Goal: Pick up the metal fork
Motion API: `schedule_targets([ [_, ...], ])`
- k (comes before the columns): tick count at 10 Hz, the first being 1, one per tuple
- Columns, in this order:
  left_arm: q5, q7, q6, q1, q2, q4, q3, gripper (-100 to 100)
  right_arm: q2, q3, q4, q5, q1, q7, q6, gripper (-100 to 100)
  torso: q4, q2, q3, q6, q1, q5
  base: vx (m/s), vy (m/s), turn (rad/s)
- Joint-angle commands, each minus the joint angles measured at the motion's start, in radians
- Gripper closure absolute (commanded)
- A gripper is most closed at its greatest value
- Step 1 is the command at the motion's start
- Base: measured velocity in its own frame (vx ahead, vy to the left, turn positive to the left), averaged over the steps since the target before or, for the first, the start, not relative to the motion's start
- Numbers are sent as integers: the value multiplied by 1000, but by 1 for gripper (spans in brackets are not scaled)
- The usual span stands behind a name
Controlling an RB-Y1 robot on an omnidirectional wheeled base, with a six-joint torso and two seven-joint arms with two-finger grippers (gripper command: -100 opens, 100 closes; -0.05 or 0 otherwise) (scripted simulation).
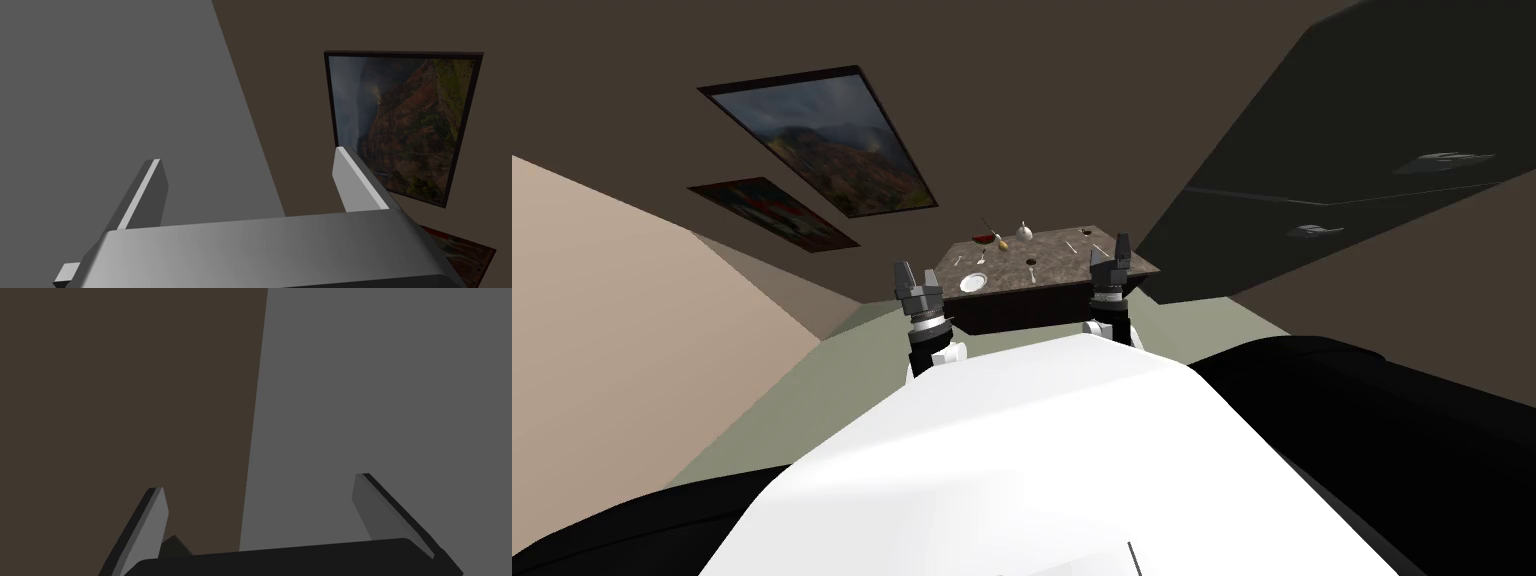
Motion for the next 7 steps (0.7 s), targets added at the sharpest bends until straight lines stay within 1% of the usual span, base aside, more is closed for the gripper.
schedule_targets([
  [1, 0, 0, 0, 0, 0, 0, 0, 0, -50, 2, 8, 0, -4, 5, 13, -100, 0, 0, 0, 0, 0, 0, 6, 5, 45],
  [2, 0, 0, 0, 0, 0, 0, 0, 0, -78, 5, 16, 1, -9, 10, 26, -100, 0, 0, 0, 0, 0, 0, 13, 10, 76],
  [3, 0, 0, 0, 0, 0, 0, 0, 0, -94, 5, 16, 1, -9, 10, 26, -100, 0, -1, 0, 0, 0, 0, 10, 6, 22],
  [4, 0, 0, 0, 0, 0, 0, 0, 0, -132, 7, 26, 2, -14, 17, 42, -100, 0, -1, 0, 0, 0, 0, 12, 7, 41],
  [5, 0, 0, 0, 0, 0, 0, 0, 0, -160, 10, 38, 4, -21, 26, 61, -100, 0, -1, -1, 0, 0, 0, 19, 9, 106],
  [6, 0, 0, 0, 0, 0, 0, 0, 0, -177, 10, 38, 4, -21, 26, 61, -100, 0, -1, -1, 0, 0, 0, 15, 4, 41],
  [7, 0, 0, 0, 0, 0, 0, 0, 0, -215, 13, 52, 6, -29, 36, 83, -100, 0, -1, -1, 0, 0, 0, 16, 5, 90],
])
